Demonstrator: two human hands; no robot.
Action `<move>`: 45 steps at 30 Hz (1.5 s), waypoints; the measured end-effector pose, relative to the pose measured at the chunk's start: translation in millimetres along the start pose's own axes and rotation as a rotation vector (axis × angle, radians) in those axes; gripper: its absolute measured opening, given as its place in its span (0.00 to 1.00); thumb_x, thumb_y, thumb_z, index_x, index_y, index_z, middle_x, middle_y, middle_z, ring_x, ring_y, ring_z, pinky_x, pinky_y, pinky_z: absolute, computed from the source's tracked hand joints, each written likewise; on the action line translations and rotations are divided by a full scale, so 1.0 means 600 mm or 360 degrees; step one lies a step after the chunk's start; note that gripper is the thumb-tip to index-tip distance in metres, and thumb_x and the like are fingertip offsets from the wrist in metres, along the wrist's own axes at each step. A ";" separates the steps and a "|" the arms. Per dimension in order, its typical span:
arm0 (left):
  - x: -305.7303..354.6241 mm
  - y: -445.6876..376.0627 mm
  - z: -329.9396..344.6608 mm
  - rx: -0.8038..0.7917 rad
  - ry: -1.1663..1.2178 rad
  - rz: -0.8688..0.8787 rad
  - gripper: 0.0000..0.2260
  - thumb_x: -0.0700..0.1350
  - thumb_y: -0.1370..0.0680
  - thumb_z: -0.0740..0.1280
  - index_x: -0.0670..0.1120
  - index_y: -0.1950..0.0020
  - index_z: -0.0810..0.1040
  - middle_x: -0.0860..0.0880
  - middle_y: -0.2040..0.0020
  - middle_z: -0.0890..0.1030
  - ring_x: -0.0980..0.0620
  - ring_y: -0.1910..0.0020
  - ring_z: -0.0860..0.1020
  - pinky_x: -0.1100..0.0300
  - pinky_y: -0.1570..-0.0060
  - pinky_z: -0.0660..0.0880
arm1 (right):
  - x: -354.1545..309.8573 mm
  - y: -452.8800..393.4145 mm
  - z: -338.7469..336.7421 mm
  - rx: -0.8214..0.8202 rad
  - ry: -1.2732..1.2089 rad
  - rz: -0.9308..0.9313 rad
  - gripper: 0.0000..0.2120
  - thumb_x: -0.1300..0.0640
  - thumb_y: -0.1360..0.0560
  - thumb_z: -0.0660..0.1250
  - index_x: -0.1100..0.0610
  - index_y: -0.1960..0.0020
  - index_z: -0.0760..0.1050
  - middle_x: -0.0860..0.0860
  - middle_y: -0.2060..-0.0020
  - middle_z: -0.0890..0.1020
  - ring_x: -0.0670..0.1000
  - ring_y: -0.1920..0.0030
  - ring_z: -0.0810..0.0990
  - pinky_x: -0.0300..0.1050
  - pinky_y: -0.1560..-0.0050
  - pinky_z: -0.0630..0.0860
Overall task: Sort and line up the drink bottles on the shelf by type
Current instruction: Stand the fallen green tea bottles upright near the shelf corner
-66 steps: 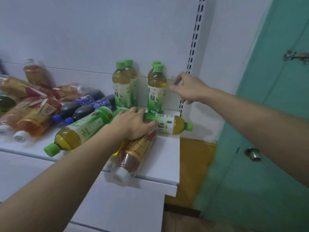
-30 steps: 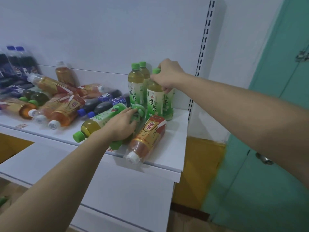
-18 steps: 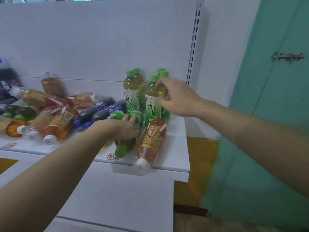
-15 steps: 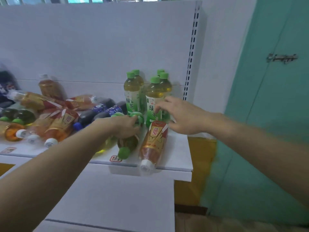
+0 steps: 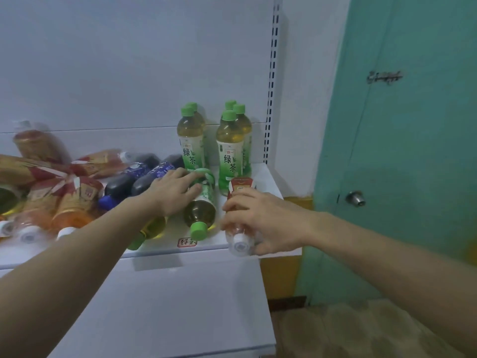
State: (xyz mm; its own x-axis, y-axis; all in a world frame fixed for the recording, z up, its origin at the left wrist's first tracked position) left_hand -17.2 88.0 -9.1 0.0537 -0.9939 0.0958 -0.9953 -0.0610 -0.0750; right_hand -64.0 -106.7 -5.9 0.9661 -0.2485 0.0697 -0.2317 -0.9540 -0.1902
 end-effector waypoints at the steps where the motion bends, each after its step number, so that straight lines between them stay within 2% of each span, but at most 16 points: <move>1: 0.002 0.002 0.000 0.0008 -0.0002 0.0009 0.23 0.59 0.15 0.51 0.59 0.20 0.59 0.46 0.25 0.66 0.44 0.26 0.64 0.41 0.30 0.63 | -0.001 -0.003 -0.005 0.0016 -0.0020 -0.0006 0.30 0.46 0.31 0.76 0.44 0.32 0.71 0.46 0.35 0.71 0.51 0.31 0.66 0.53 0.35 0.72; 4: 0.001 0.003 0.000 0.0014 0.0018 0.0035 0.23 0.59 0.15 0.50 0.59 0.20 0.59 0.46 0.25 0.66 0.44 0.26 0.64 0.41 0.30 0.63 | 0.018 -0.012 -0.044 0.0115 -0.0324 0.0102 0.27 0.45 0.30 0.76 0.46 0.34 0.72 0.44 0.39 0.75 0.46 0.39 0.72 0.46 0.37 0.72; 8: -0.002 0.000 -0.003 0.0008 0.0042 0.0045 0.22 0.59 0.15 0.51 0.59 0.20 0.59 0.46 0.25 0.67 0.43 0.26 0.64 0.40 0.29 0.63 | 0.091 -0.019 -0.098 0.0345 -0.0856 0.0475 0.25 0.49 0.29 0.78 0.47 0.35 0.73 0.43 0.43 0.80 0.43 0.44 0.78 0.38 0.46 0.77; 13: -0.003 0.005 -0.002 0.0026 0.0059 0.0044 0.22 0.58 0.15 0.51 0.58 0.20 0.60 0.45 0.25 0.67 0.43 0.27 0.65 0.39 0.30 0.64 | 0.176 -0.030 -0.095 0.0597 -0.1217 0.0852 0.17 0.49 0.22 0.70 0.47 0.36 0.70 0.46 0.44 0.80 0.48 0.43 0.80 0.46 0.50 0.80; 15: -0.005 0.002 -0.004 0.0046 0.0073 0.0043 0.23 0.58 0.15 0.51 0.58 0.20 0.61 0.45 0.25 0.67 0.43 0.27 0.66 0.39 0.30 0.65 | 0.206 -0.030 -0.086 0.0604 -0.1330 0.1051 0.19 0.47 0.22 0.67 0.45 0.33 0.67 0.48 0.42 0.79 0.52 0.42 0.80 0.52 0.49 0.81; 18: -0.006 0.000 -0.004 0.0056 0.0082 0.0041 0.23 0.59 0.16 0.52 0.58 0.20 0.61 0.45 0.25 0.67 0.44 0.27 0.66 0.39 0.30 0.65 | 0.232 -0.028 -0.074 0.0583 -0.1410 0.1209 0.19 0.45 0.24 0.67 0.41 0.35 0.67 0.47 0.42 0.80 0.53 0.42 0.80 0.61 0.48 0.82; 23: -0.005 0.000 -0.009 0.0072 0.0125 0.0020 0.23 0.59 0.16 0.54 0.58 0.21 0.62 0.46 0.27 0.69 0.44 0.29 0.68 0.40 0.32 0.66 | 0.233 -0.030 -0.072 0.0601 -0.1371 0.1193 0.20 0.39 0.20 0.62 0.42 0.30 0.66 0.47 0.36 0.78 0.54 0.37 0.78 0.61 0.46 0.81; 27: 0.005 0.004 -0.007 0.0099 0.0196 -0.0008 0.23 0.58 0.17 0.55 0.53 0.23 0.67 0.45 0.29 0.72 0.44 0.31 0.71 0.41 0.32 0.68 | 0.227 -0.020 -0.060 0.0674 -0.1304 0.1231 0.23 0.41 0.19 0.63 0.47 0.28 0.64 0.47 0.35 0.77 0.52 0.36 0.77 0.56 0.42 0.80; 30: 0.002 0.003 -0.013 0.0111 0.0281 -0.0026 0.22 0.53 0.16 0.57 0.48 0.23 0.67 0.44 0.28 0.71 0.44 0.30 0.71 0.43 0.29 0.67 | 0.208 0.012 -0.089 0.1219 -0.0953 0.1339 0.21 0.47 0.21 0.68 0.52 0.33 0.65 0.51 0.38 0.74 0.50 0.40 0.75 0.45 0.40 0.75; 32: 0.002 0.003 -0.028 0.0131 0.0367 -0.0007 0.21 0.48 0.16 0.59 0.46 0.23 0.67 0.43 0.27 0.70 0.45 0.28 0.69 0.49 0.28 0.64 | 0.171 0.033 -0.123 0.1651 -0.0668 0.1265 0.14 0.52 0.23 0.70 0.54 0.44 0.67 0.51 0.48 0.74 0.49 0.50 0.74 0.33 0.48 0.71; 33: 0.001 0.003 -0.035 0.0128 0.0401 0.0018 0.21 0.46 0.16 0.60 0.45 0.23 0.68 0.43 0.26 0.70 0.46 0.28 0.69 0.51 0.28 0.63 | 0.151 0.031 -0.132 0.1728 -0.0638 0.1188 0.12 0.55 0.23 0.70 0.55 0.48 0.68 0.51 0.52 0.74 0.48 0.54 0.74 0.30 0.53 0.70; 35: -0.010 0.008 -0.044 0.0081 0.0413 0.0085 0.22 0.46 0.17 0.62 0.46 0.23 0.67 0.44 0.26 0.70 0.46 0.28 0.70 0.53 0.29 0.64 | 0.118 0.000 -0.124 0.1648 -0.0680 0.1072 0.09 0.58 0.24 0.70 0.54 0.52 0.68 0.51 0.57 0.75 0.46 0.60 0.73 0.31 0.58 0.70; 38: -0.034 0.015 -0.052 0.0032 0.0365 0.0192 0.22 0.47 0.18 0.64 0.50 0.23 0.67 0.46 0.26 0.69 0.47 0.30 0.71 0.53 0.30 0.67 | 0.074 -0.064 -0.092 0.1354 -0.0713 0.0985 0.06 0.59 0.24 0.69 0.55 0.54 0.71 0.51 0.60 0.76 0.49 0.61 0.74 0.38 0.60 0.72; 41: -0.065 0.018 -0.059 0.0060 0.0296 0.0308 0.19 0.45 0.18 0.62 0.47 0.26 0.72 0.46 0.28 0.71 0.48 0.31 0.71 0.55 0.32 0.67 | 0.040 -0.123 -0.033 0.0745 -0.0730 0.0944 0.03 0.59 0.22 0.68 0.53 0.51 0.75 0.47 0.56 0.76 0.43 0.58 0.74 0.35 0.57 0.69; 43: -0.095 0.017 -0.061 0.0079 0.0200 0.0374 0.19 0.42 0.18 0.62 0.44 0.27 0.73 0.44 0.29 0.73 0.46 0.31 0.72 0.56 0.32 0.65 | 0.027 -0.139 0.001 0.0407 -0.0616 0.0925 0.10 0.64 0.20 0.64 0.48 0.47 0.76 0.44 0.50 0.75 0.44 0.48 0.76 0.38 0.48 0.72; 45: -0.133 0.010 -0.060 0.0092 0.0128 0.0394 0.19 0.40 0.18 0.60 0.45 0.27 0.74 0.43 0.29 0.74 0.44 0.32 0.73 0.54 0.32 0.66 | 0.023 -0.138 0.012 0.0249 -0.0449 0.0949 0.25 0.72 0.24 0.62 0.42 0.43 0.75 0.43 0.42 0.75 0.48 0.39 0.75 0.47 0.39 0.76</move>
State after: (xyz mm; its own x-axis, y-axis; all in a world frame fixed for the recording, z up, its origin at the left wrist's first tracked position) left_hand -30.2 170.5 18.3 -0.1996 -0.9689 0.1462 -0.9710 0.1755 -0.1623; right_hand -30.7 -30.2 3.8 0.6759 -0.6512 -0.3451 -0.7354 -0.6265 -0.2581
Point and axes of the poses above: each hand's wrist, its own y-axis away from the middle knuckle, its own z-axis out of the palm, x = y × z, the point moved 8 cm from there along -y, towards the middle knuckle
